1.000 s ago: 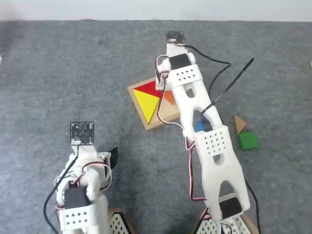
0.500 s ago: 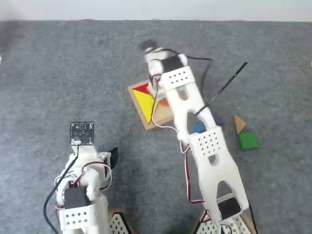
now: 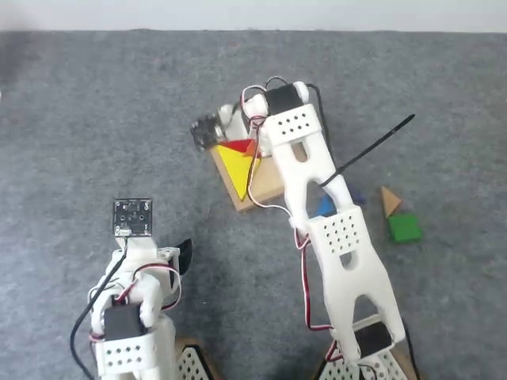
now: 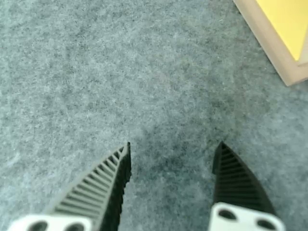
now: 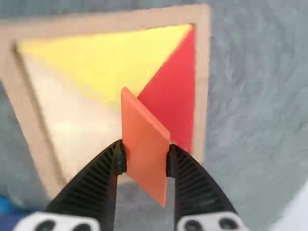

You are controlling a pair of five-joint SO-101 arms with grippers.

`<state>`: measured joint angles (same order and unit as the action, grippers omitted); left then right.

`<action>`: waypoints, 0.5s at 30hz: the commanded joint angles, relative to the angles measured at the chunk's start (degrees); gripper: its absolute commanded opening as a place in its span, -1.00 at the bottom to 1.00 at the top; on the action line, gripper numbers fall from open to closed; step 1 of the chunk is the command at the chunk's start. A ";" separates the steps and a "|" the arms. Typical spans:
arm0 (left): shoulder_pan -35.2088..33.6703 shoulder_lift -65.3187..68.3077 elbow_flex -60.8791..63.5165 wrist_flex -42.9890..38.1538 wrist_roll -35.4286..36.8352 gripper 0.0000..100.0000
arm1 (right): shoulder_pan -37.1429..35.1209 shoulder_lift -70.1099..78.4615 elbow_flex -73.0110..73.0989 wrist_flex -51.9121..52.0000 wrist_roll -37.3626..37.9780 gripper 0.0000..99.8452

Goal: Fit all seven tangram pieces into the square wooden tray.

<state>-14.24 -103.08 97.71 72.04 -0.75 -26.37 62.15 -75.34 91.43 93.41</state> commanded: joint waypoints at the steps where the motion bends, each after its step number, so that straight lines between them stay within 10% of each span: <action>1: 0.00 -1.23 -1.27 0.26 0.44 -0.46 | 1.01 -0.57 -2.99 -1.19 5.54 -0.98; 15: 0.00 -1.23 -1.27 0.26 0.44 -0.46 | 1.98 0.92 -2.99 7.60 15.82 -0.98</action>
<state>-14.24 -103.08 97.71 72.04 -0.75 -25.85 63.91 -75.34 96.53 106.95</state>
